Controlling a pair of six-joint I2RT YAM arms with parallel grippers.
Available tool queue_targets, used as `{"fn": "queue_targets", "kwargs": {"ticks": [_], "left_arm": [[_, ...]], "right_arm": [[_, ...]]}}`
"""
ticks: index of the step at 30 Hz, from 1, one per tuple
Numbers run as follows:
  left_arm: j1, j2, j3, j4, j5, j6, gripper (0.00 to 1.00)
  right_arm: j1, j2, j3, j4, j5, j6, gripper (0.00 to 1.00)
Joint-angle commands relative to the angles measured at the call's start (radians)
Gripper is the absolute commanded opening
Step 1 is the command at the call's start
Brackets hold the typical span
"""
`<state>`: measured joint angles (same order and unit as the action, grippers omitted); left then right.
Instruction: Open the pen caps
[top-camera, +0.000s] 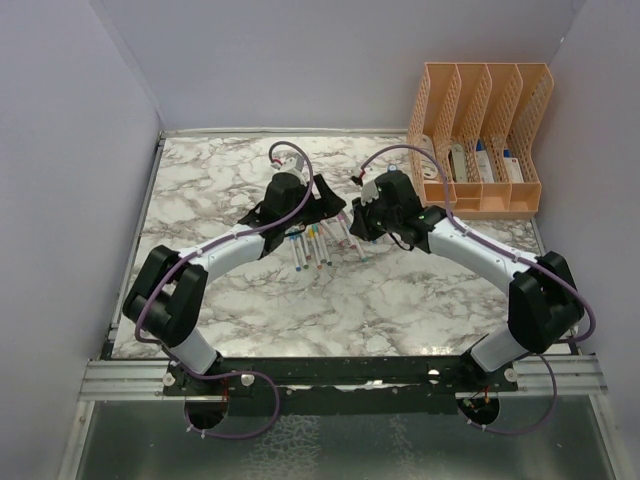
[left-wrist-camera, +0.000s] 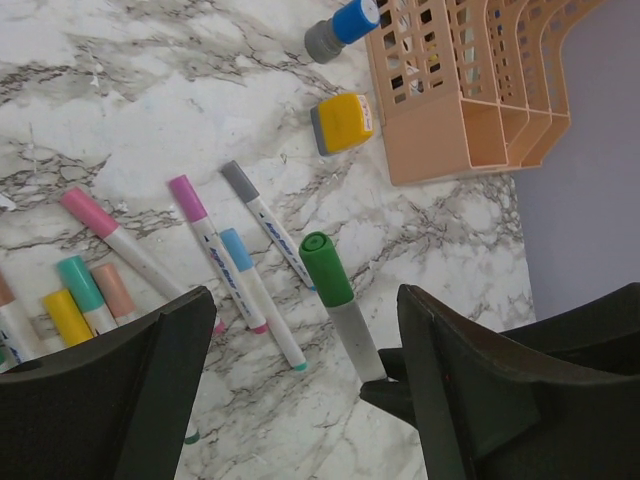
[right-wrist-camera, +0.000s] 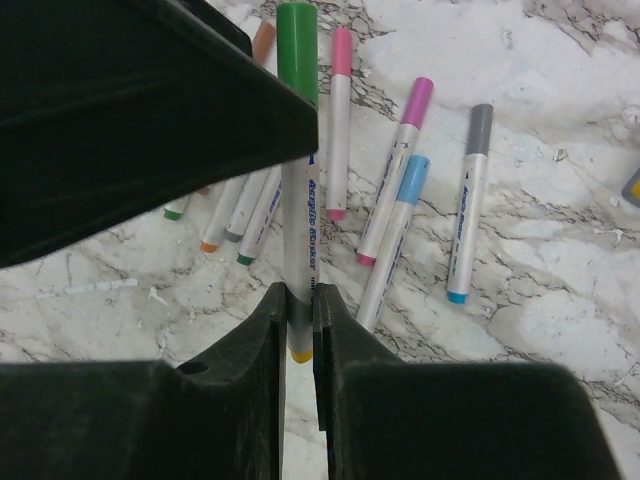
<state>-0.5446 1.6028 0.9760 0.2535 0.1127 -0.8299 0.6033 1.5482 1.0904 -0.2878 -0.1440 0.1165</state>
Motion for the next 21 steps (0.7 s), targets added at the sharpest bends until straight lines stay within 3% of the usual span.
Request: {"fn": "queue_targets", "kwargs": {"ticks": [1,15,21], "left_arm": [[-0.023,0.020,0.015,0.046,0.019,-0.025,0.76],[-0.031,0.019,0.006,0.072,-0.005,-0.039,0.45],[-0.031,0.016,0.000,0.076,-0.008,-0.040,0.23]], "right_arm": [[0.012,-0.018,0.009,0.029,-0.064,-0.013,0.01],[0.024,-0.033,0.003,0.029,-0.095,-0.018,0.01],[0.024,-0.041,-0.004,0.033,-0.099,-0.018,0.01]]}}
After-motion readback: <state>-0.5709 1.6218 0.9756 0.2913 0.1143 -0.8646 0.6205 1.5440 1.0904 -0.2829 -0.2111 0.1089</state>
